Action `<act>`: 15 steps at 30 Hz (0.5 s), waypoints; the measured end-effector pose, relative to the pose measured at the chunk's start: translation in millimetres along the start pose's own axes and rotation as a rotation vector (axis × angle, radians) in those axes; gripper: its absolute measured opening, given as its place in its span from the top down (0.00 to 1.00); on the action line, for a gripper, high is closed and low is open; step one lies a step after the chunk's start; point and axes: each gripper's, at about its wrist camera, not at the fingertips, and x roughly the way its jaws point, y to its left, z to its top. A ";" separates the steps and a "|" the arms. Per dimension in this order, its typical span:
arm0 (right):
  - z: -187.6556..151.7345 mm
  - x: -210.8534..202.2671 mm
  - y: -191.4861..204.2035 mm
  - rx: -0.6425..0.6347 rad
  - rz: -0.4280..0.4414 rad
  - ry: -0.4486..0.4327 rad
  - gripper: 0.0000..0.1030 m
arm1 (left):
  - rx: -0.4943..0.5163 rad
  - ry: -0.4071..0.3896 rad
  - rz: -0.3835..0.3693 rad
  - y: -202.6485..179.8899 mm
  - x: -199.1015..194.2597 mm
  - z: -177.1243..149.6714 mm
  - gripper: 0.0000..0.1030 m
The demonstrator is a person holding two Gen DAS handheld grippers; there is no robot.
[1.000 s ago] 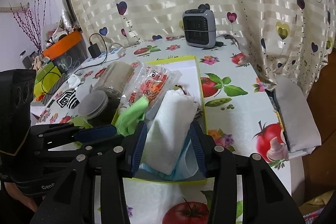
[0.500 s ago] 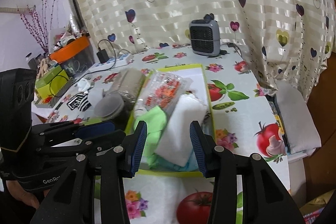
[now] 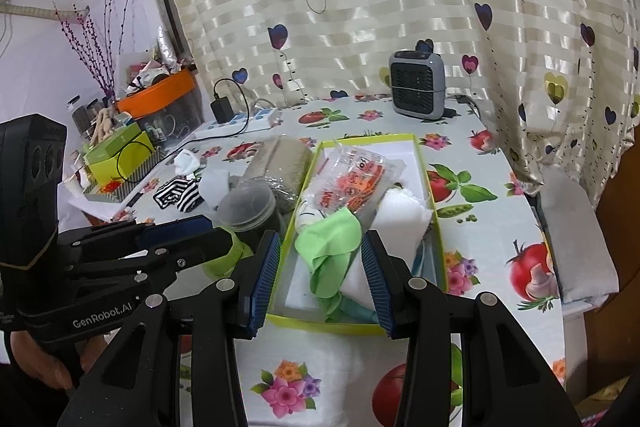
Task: Organize soft objects
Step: 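Withdraw both tools from the box toward the striped socks on the table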
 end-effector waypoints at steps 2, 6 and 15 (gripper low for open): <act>0.7 -0.1 2.4 -0.003 0.004 -0.001 0.58 | -0.007 -0.003 0.005 2.9 -1.7 0.5 0.73; 1.7 -0.8 6.2 -0.009 0.010 -0.002 0.58 | -0.017 -0.010 0.012 7.5 -5.9 -0.1 0.73; 3.7 0.6 18.4 -0.030 0.026 0.001 0.58 | -0.040 -0.021 0.030 18.6 -12.5 -1.7 0.73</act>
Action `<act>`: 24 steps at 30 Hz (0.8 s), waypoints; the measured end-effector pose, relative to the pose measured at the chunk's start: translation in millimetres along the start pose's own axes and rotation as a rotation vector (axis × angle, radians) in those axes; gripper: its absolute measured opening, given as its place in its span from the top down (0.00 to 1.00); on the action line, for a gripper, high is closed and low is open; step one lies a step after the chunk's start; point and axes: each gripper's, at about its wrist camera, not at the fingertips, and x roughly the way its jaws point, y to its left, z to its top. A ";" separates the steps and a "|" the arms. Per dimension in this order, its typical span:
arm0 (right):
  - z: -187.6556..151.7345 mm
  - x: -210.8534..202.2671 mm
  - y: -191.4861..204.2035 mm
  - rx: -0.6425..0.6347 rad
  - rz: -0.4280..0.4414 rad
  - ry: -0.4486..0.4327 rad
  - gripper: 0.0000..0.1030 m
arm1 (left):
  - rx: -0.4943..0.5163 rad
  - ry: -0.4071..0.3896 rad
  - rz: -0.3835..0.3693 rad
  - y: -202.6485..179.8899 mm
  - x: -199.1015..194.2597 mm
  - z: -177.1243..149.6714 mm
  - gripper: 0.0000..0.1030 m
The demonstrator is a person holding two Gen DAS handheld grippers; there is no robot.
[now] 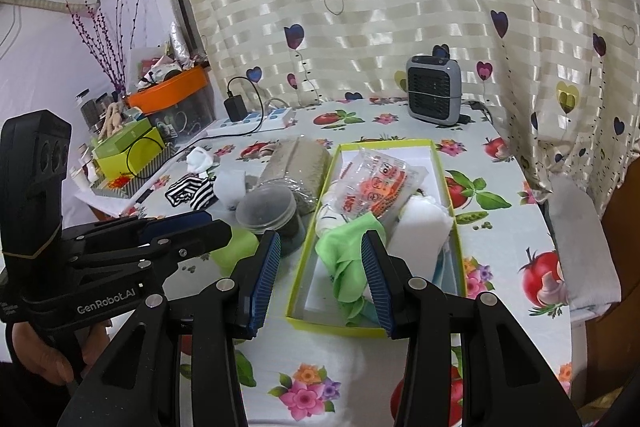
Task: Organize soft objects
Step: 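Withdraw both tools from the box toward the striped socks on the table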
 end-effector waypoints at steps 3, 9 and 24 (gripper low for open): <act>0.9 0.3 4.3 -0.006 0.005 -0.002 0.58 | -0.009 -0.003 0.007 4.1 -2.3 -0.7 0.72; 4.5 1.2 12.6 -0.017 0.014 -0.006 0.58 | -0.026 -0.016 0.020 13.3 -8.3 -1.2 0.72; 8.9 21.6 52.5 -0.086 0.080 0.012 0.58 | -0.145 -0.014 0.127 81.1 -19.5 -20.4 0.72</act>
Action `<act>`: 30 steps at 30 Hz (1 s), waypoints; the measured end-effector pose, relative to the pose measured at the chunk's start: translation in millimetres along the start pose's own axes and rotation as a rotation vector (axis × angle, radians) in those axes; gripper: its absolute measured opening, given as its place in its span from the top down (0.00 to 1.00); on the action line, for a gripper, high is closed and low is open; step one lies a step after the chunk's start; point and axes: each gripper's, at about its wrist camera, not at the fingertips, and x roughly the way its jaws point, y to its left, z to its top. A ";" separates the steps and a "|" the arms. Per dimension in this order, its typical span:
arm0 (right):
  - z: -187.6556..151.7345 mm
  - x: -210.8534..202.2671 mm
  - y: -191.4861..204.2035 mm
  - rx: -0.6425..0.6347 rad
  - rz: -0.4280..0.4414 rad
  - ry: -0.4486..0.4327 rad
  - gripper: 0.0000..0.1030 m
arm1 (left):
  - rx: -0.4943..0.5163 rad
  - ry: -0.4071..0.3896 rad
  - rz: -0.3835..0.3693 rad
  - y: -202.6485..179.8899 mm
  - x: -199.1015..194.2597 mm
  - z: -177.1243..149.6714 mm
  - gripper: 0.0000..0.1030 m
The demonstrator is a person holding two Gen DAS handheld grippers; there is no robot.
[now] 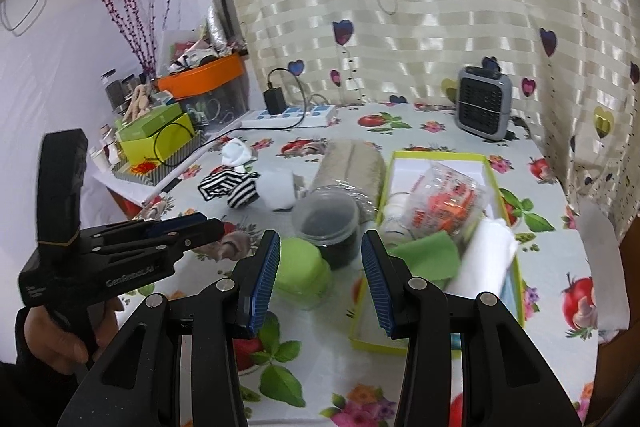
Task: Organize soft objects
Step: 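Withdraw both tools from the box toward the striped socks on the table, then grasp black-white striped sock with left tool while right tool grasps white mesh glove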
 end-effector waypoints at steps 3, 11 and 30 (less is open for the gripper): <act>2.8 6.1 7.0 -0.015 0.015 0.005 0.58 | -0.035 0.009 0.030 19.1 1.9 -1.5 0.72; 23.0 32.8 32.7 -0.086 0.056 0.043 0.58 | -0.094 0.024 0.074 54.8 7.6 0.5 0.72; 70.6 165.3 77.0 -0.368 0.088 0.315 0.52 | -0.130 0.071 0.129 121.5 43.9 21.8 0.62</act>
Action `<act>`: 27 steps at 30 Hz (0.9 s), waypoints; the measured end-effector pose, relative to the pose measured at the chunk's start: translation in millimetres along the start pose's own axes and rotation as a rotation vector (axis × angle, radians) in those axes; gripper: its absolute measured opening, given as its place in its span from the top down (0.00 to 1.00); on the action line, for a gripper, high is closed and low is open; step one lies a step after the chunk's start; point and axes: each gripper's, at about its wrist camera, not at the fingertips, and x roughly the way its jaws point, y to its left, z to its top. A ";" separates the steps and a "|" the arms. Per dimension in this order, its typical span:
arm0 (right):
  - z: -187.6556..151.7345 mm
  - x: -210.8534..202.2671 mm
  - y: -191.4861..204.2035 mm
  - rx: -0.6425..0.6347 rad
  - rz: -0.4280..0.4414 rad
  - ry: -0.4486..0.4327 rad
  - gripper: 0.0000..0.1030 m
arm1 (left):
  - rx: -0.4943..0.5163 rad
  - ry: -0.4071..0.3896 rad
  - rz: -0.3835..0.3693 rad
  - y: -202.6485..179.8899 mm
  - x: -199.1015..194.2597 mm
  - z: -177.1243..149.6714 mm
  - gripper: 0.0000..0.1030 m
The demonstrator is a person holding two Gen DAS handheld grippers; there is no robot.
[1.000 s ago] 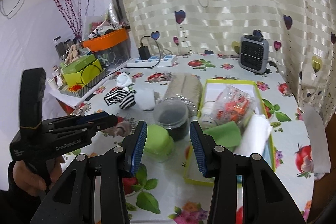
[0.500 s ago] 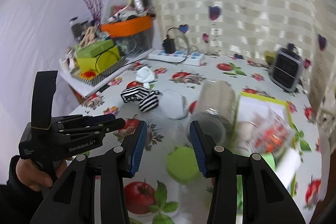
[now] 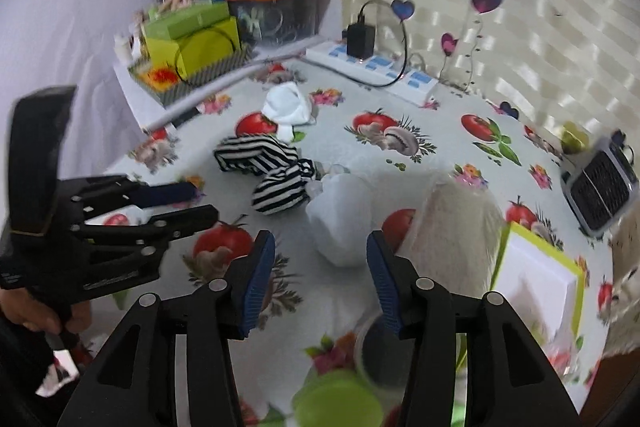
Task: Organize soft objects
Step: 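Grasp black-white striped sock with left tool while right tool grasps white mesh glove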
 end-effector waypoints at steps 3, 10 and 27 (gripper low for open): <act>10.3 22.7 1.0 -0.051 0.002 0.060 0.52 | -0.005 0.002 -0.004 3.9 6.0 4.0 0.62; 24.9 67.2 5.9 -0.138 -0.026 0.188 0.52 | -0.001 0.012 -0.002 9.7 19.3 12.2 0.61; 38.7 115.0 -14.2 -0.083 -0.110 0.275 0.64 | -0.001 0.033 -0.021 10.3 43.4 20.8 0.61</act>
